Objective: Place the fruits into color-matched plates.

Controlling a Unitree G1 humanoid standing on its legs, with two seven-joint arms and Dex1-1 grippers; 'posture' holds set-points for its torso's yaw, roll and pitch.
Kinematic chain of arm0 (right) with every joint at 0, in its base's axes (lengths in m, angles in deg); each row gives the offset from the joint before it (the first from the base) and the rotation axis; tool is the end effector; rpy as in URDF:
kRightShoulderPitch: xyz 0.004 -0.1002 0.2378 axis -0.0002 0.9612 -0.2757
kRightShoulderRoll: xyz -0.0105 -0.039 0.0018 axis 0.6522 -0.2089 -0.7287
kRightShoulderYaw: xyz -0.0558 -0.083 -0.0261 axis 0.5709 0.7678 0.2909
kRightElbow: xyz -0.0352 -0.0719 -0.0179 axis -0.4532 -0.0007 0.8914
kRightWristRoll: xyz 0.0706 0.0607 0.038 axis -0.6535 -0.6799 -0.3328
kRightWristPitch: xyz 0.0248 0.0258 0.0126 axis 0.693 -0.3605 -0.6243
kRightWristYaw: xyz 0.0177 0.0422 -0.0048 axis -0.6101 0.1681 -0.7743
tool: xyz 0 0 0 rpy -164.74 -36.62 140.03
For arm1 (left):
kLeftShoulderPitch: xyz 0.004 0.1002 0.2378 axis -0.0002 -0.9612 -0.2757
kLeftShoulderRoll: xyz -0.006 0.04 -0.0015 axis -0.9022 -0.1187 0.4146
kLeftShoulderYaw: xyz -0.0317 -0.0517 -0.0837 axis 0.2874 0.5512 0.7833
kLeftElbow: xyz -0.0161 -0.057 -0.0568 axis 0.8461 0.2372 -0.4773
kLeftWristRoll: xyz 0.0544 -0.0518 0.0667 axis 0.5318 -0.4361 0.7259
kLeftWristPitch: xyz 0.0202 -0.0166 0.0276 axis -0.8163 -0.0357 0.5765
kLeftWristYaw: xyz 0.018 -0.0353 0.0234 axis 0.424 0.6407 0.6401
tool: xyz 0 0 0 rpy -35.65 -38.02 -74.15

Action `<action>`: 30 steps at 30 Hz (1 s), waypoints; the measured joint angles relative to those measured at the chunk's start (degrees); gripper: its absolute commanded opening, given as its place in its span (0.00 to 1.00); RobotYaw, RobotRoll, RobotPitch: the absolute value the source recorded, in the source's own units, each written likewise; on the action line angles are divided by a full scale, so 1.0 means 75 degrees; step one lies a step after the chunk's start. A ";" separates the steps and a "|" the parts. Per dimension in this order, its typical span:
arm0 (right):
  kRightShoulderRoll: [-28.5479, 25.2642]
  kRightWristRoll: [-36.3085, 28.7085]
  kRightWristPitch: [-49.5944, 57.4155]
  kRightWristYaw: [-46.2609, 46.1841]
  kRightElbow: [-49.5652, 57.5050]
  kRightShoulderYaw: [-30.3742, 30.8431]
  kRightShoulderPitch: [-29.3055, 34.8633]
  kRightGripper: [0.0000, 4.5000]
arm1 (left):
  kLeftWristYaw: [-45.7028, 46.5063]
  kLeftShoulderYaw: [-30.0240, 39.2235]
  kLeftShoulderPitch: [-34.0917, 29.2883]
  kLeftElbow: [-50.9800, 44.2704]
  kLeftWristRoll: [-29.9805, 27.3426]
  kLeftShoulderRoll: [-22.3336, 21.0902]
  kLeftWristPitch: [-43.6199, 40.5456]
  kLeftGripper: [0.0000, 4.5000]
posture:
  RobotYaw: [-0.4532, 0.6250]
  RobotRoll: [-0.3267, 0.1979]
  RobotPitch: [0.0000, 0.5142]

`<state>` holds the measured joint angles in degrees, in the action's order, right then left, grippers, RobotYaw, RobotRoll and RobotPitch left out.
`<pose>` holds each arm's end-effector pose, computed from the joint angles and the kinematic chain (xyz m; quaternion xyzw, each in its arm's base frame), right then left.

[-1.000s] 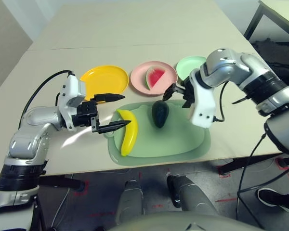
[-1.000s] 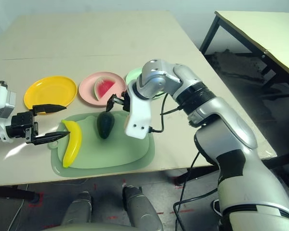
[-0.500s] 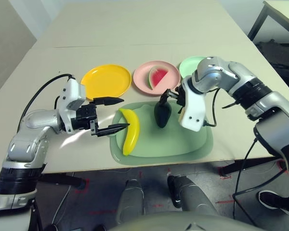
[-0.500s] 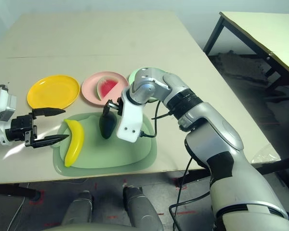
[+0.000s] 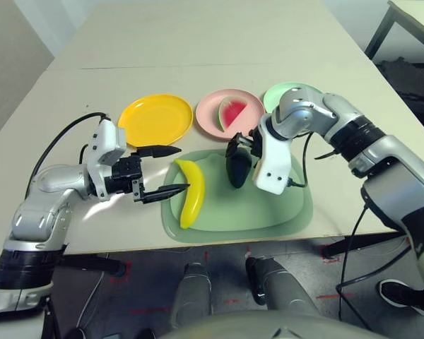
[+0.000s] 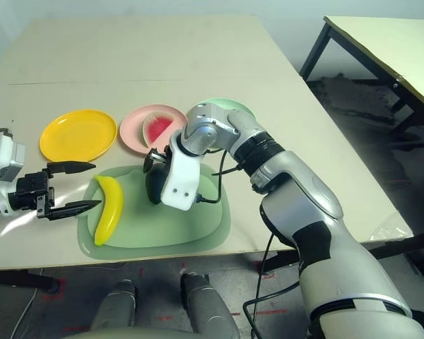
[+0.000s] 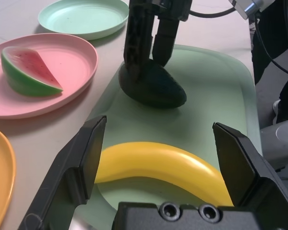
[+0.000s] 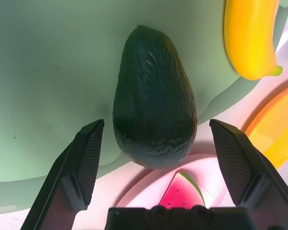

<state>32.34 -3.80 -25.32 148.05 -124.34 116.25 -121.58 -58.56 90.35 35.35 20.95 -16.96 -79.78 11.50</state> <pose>0.3200 -0.0683 0.2299 -0.7254 -0.1638 0.6443 0.1786 0.2239 0.2840 0.1741 0.1670 0.0258 -0.5498 0.8180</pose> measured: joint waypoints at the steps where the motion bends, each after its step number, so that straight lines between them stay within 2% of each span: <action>1: 0.0000 -0.0001 0.0039 0.0014 0.0000 0.0000 0.0004 0.90 | 0.0018 0.0000 0.0000 -0.0004 0.0021 0.0000 0.0013 1.00 | 0.44 0.62 0.35; 5: -0.0003 -0.0009 0.0119 0.0079 0.0017 -0.0014 0.0066 0.64 | 0.0034 -0.0001 -0.0008 -0.0040 0.0031 0.0000 0.0051 1.00 | 0.44 0.62 0.35; 23: -0.0030 -0.0049 0.0291 0.0225 -0.0150 -0.0160 0.0022 0.63 | 0.0133 -0.0073 0.0070 0.0038 0.0111 0.0120 0.0125 1.00 | 0.42 0.62 0.35; 30: -0.0241 0.0206 0.0300 -0.0149 -0.1314 -0.0486 -0.1186 0.63 | 0.1347 -0.0021 0.0599 0.0132 0.0083 0.0644 -0.0436 1.00 | 0.41 0.62 0.34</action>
<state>30.54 -2.26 -23.06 146.94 -134.19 112.61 -130.47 -48.46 90.19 39.85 21.94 -16.34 -74.95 8.23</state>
